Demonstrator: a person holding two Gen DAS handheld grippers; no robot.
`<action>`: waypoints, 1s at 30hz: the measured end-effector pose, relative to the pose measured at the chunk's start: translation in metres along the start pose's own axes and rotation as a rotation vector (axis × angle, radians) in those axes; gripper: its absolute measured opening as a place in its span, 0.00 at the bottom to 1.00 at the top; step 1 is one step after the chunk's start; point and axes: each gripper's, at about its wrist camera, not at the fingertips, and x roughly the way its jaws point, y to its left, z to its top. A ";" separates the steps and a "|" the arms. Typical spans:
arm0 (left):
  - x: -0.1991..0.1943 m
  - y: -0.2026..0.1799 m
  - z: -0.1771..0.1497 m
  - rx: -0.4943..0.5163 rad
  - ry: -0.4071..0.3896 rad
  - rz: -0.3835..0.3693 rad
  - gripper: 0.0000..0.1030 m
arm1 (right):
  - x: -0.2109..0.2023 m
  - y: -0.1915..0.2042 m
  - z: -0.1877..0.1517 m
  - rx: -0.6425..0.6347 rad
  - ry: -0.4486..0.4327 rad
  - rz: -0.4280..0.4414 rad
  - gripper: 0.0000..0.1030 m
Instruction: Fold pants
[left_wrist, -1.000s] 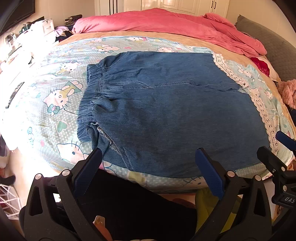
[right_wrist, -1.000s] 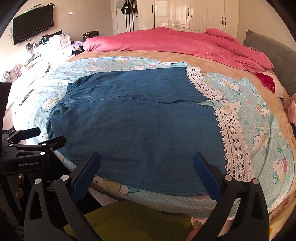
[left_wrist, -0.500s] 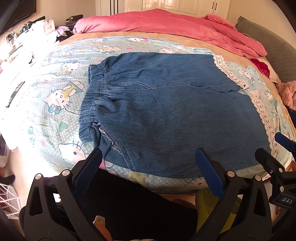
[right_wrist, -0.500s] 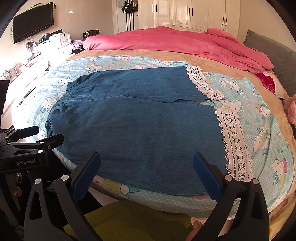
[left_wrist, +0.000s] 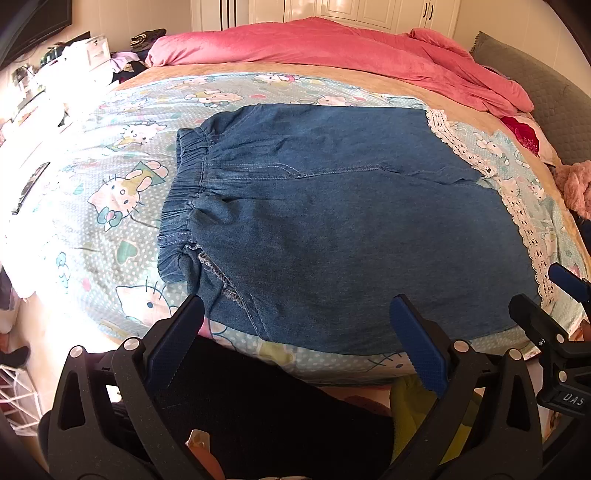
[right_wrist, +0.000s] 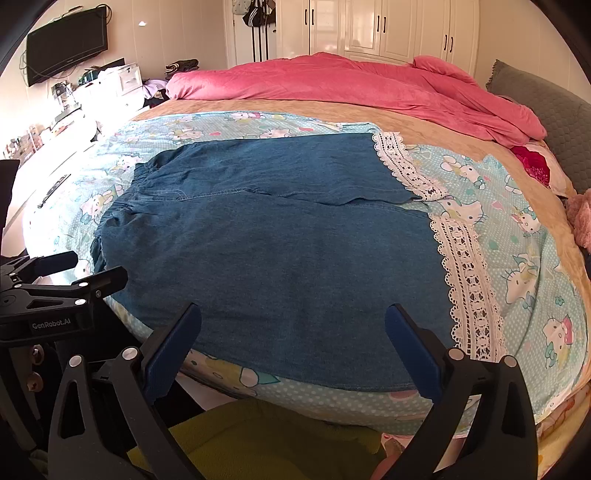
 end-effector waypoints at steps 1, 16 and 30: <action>0.000 0.000 0.000 -0.001 0.001 0.001 0.92 | 0.000 0.000 0.000 0.001 0.000 0.000 0.96; 0.011 0.008 0.009 -0.023 0.018 0.008 0.92 | 0.011 0.000 0.011 0.013 0.001 0.021 0.96; 0.031 0.042 0.049 -0.077 0.022 0.036 0.92 | 0.048 0.009 0.072 -0.051 -0.030 0.070 0.96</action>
